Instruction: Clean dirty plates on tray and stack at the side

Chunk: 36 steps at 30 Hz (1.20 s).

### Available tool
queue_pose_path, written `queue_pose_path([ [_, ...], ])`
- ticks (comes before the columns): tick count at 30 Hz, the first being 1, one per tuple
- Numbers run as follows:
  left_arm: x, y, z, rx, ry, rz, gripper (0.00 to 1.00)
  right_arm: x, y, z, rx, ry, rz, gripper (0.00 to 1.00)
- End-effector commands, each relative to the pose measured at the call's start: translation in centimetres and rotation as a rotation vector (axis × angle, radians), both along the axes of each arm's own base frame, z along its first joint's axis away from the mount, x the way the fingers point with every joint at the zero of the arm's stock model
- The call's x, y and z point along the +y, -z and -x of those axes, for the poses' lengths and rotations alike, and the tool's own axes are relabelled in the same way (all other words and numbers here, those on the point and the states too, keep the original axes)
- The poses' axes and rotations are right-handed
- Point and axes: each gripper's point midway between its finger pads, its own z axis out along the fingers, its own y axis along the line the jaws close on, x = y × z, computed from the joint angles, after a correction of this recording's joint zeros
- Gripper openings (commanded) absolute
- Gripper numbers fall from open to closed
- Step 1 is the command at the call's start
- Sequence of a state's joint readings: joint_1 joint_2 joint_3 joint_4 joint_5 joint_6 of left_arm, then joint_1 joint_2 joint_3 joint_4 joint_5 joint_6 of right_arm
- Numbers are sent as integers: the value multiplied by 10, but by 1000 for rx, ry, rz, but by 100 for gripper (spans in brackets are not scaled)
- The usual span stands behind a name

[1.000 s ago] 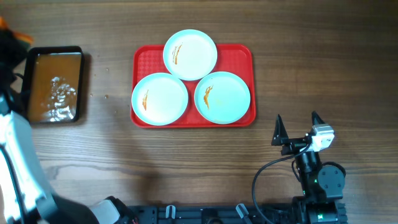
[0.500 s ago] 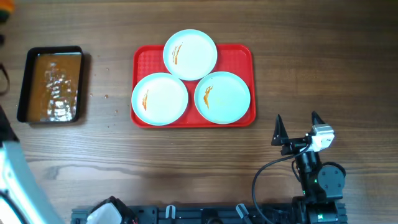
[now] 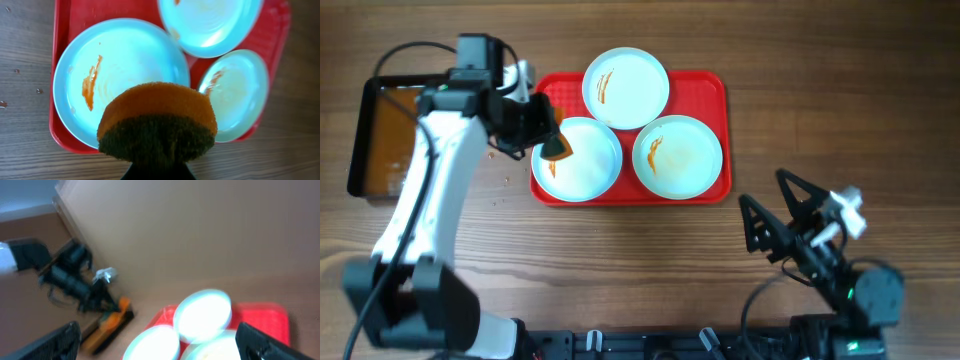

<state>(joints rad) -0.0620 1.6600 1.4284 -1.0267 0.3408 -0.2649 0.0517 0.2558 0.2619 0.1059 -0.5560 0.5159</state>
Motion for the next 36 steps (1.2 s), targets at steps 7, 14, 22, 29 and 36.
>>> queue_pose_path([
  [7, 7, 65, -8, 136, 12, -64, 4, 74, -87, -137, 547, -609, 156, 97],
  [14, 7, 65, -10, 131, 11, -63, 4, 190, 149, -186, 954, -358, 596, 45],
  [22, 7, 65, -12, 120, 11, -62, 4, 216, 242, -180, 1011, -337, 744, 36],
  [29, 6, 65, -12, 120, 12, -62, 4, 214, 275, -178, 1035, -351, 781, 29],
  [36, -8, 105, -9, 96, -21, -43, 4, 215, 275, -178, 1053, -337, 764, 9],
])
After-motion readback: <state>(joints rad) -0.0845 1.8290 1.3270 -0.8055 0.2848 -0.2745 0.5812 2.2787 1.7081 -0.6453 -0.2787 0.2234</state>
